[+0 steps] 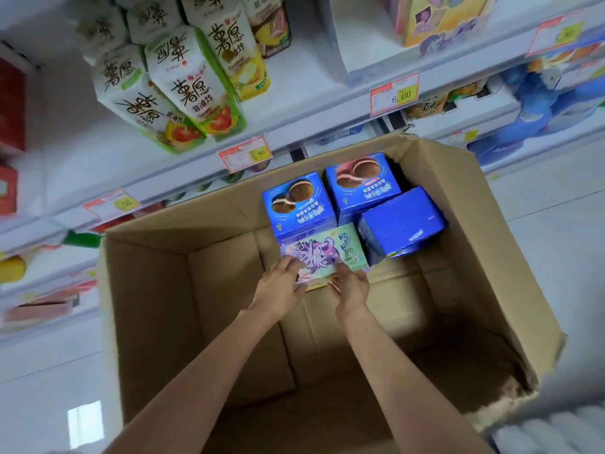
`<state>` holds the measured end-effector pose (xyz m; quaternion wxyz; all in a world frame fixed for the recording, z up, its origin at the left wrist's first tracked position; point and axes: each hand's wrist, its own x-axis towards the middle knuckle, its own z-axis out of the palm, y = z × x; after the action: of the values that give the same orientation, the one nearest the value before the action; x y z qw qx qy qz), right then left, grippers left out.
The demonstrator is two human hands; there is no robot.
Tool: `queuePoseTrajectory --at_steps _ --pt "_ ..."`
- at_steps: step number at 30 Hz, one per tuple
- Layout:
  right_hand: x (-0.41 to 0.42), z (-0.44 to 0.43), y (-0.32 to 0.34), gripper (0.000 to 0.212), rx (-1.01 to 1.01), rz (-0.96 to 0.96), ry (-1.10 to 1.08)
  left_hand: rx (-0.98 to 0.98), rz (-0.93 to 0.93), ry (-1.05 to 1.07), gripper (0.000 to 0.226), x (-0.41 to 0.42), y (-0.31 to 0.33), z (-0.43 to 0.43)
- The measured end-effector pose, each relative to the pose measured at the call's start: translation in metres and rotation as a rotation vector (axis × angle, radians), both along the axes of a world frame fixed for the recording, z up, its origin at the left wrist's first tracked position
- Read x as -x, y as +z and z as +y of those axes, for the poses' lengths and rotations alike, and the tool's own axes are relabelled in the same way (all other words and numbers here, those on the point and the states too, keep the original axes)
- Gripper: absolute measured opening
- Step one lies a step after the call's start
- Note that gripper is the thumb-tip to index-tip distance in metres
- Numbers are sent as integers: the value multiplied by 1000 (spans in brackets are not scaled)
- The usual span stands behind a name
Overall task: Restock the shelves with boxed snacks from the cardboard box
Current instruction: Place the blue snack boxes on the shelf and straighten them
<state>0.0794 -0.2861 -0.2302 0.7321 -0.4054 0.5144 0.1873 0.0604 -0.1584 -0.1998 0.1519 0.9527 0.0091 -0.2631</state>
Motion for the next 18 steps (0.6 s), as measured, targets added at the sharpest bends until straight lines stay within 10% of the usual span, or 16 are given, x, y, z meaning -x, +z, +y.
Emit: queuePoseTrajectory --at_steps 6,10,18 --pt "34 -20 26 24 25 -213 113 58 -220 42 57 -6 25 14" --pt "53 -39 33 15 -120 -282 243 110 198 57 40 -10 41 18" --pt "17 -13 -5 12 -126 126 46 67 -108 357 32 14 69 40"
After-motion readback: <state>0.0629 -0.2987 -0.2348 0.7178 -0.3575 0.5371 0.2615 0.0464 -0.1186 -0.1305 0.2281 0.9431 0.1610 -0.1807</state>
